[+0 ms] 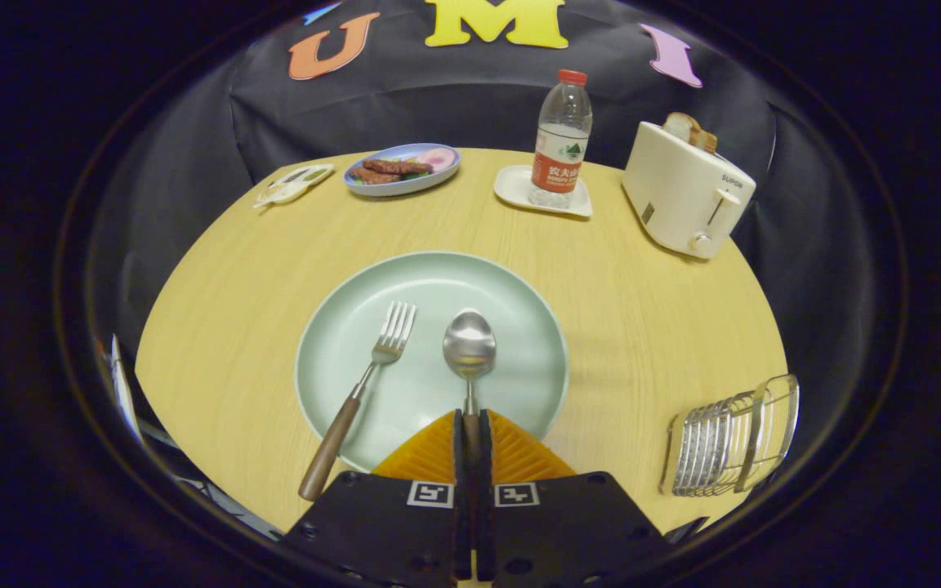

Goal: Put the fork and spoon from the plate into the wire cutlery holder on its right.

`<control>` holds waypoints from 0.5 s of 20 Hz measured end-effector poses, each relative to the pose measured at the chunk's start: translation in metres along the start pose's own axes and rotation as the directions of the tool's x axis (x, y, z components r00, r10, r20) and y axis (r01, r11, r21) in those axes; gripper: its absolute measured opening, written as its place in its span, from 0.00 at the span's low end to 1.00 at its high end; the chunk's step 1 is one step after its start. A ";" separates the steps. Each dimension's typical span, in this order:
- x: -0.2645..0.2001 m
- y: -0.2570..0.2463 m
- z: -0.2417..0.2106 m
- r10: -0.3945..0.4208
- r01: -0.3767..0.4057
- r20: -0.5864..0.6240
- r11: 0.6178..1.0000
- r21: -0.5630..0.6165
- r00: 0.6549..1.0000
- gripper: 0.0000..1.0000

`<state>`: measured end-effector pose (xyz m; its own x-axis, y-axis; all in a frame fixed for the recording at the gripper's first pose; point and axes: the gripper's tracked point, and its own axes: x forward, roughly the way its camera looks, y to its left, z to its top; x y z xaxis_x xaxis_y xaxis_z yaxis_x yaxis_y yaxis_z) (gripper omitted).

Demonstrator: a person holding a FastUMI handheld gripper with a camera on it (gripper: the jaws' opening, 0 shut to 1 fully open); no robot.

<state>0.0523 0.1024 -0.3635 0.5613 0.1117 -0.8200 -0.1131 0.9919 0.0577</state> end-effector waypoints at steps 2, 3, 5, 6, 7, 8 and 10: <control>-0.020 -0.005 0.008 0.015 -0.015 -0.012 1.000 0.016 1.000 0.03; -0.031 -0.006 0.010 0.029 -0.028 -0.027 0.999 0.025 0.999 0.03; -0.052 -0.012 0.015 0.058 -0.055 -0.058 0.997 0.050 0.997 0.03; -0.065 -0.016 0.017 0.065 -0.061 -0.072 0.996 0.059 0.995 0.03; -0.079 -0.023 0.019 0.072 -0.067 -0.079 0.996 0.064 0.994 0.03; -0.093 -0.033 0.022 0.074 -0.068 -0.083 0.995 0.069 0.994 0.03; -0.122 -0.059 0.023 0.070 -0.061 -0.101 0.995 0.083 0.992 0.03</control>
<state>0.0089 0.0311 -0.2539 0.4664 0.1737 -0.8673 -0.0789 0.9848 0.1548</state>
